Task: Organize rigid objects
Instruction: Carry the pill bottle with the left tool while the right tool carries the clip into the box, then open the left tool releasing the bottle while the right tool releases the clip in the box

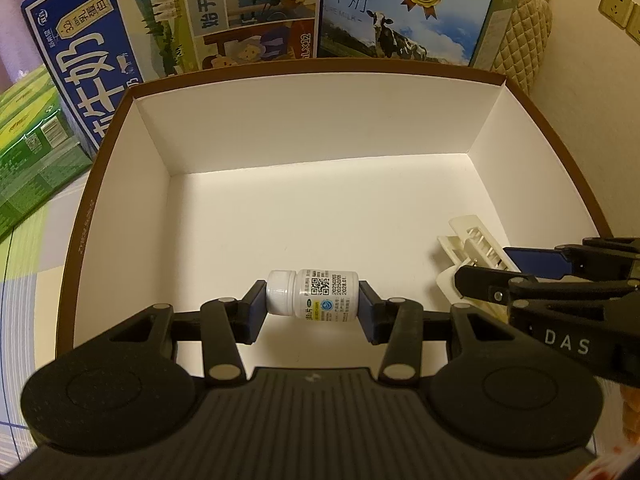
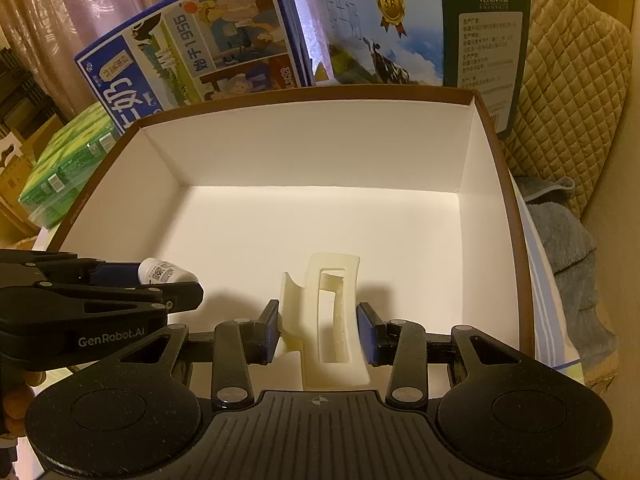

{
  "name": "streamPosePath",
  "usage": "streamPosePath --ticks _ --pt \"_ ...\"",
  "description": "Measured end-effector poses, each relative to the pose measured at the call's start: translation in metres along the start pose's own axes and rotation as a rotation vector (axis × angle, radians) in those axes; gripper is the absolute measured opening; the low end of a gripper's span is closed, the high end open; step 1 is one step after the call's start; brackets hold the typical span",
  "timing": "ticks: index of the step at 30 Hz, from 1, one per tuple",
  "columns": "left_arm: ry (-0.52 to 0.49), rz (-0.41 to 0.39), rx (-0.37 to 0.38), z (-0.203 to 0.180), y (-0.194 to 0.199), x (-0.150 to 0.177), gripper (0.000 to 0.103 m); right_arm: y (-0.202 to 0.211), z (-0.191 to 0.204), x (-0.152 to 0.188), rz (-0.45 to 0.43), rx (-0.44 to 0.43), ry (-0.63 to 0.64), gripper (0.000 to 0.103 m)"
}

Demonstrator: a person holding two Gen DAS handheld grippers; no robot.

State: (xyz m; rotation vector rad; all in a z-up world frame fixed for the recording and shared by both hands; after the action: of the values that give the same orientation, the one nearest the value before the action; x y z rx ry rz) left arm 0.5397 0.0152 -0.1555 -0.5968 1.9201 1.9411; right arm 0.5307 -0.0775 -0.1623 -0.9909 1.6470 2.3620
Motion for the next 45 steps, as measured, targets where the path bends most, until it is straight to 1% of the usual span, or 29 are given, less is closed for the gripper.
streamPosePath --ticks 1,3,4,5,6,10,12,13,14,16,24,31,40,45 --pt "-0.001 0.001 0.002 0.0 -0.001 -0.001 0.042 -0.001 0.0 -0.001 0.0 0.001 -0.001 0.037" --pt "-0.002 -0.003 0.006 -0.001 -0.001 -0.002 0.048 -0.002 -0.001 -0.001 0.001 0.0 -0.005 0.037" --pt "-0.001 -0.007 0.003 -0.001 -0.001 -0.003 0.058 -0.002 -0.001 -0.002 0.002 -0.005 -0.01 0.037" --pt "0.0 -0.015 -0.002 0.0 0.0 -0.004 0.065 -0.003 -0.001 -0.002 0.003 -0.007 -0.018 0.037" --pt "-0.001 -0.022 -0.005 0.001 0.002 -0.005 0.066 -0.004 -0.002 -0.002 0.005 -0.008 -0.024 0.037" --pt "-0.007 -0.022 -0.006 0.003 0.005 -0.005 0.067 -0.006 -0.003 -0.002 0.006 -0.011 -0.041 0.037" --pt "-0.005 -0.025 -0.01 0.006 0.008 -0.004 0.067 -0.006 -0.004 -0.003 -0.004 -0.033 -0.075 0.038" --pt "0.0 -0.024 -0.012 0.007 0.009 -0.003 0.067 -0.006 -0.004 -0.003 -0.003 -0.039 -0.089 0.041" --pt "0.006 -0.023 -0.013 0.009 0.01 -0.003 0.066 -0.005 -0.004 -0.003 -0.003 -0.037 -0.096 0.052" --pt "0.016 -0.025 -0.013 0.011 0.015 -0.001 0.066 -0.002 -0.003 -0.002 -0.012 -0.03 -0.081 0.063" --pt "0.022 -0.065 -0.012 0.008 0.044 0.004 0.066 0.024 0.007 0.004 -0.035 -0.063 0.0 0.064" --pt "0.034 -0.094 -0.02 0.002 0.066 0.008 0.066 0.041 0.009 0.009 -0.047 -0.09 -0.002 0.064" --pt "0.058 -0.122 -0.045 0.001 0.094 0.019 0.066 0.063 0.021 0.011 -0.088 -0.115 0.005 0.064" --pt "0.061 -0.148 -0.049 0.001 0.112 0.024 0.066 0.079 0.026 0.015 -0.112 -0.113 0.008 0.065"
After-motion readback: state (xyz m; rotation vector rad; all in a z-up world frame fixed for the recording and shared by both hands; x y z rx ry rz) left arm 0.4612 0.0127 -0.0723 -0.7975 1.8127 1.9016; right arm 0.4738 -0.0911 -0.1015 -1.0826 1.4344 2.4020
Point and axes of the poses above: each gripper's, at about its wrist camera, not at the fingertips, and y roughly against the way its jaws point, z to its left, x to its underside, the point moved 8 cm from there along -y, roughly the way its jaws point, and after that the axes turned 1 degree about -x, right-handed, at the moved point
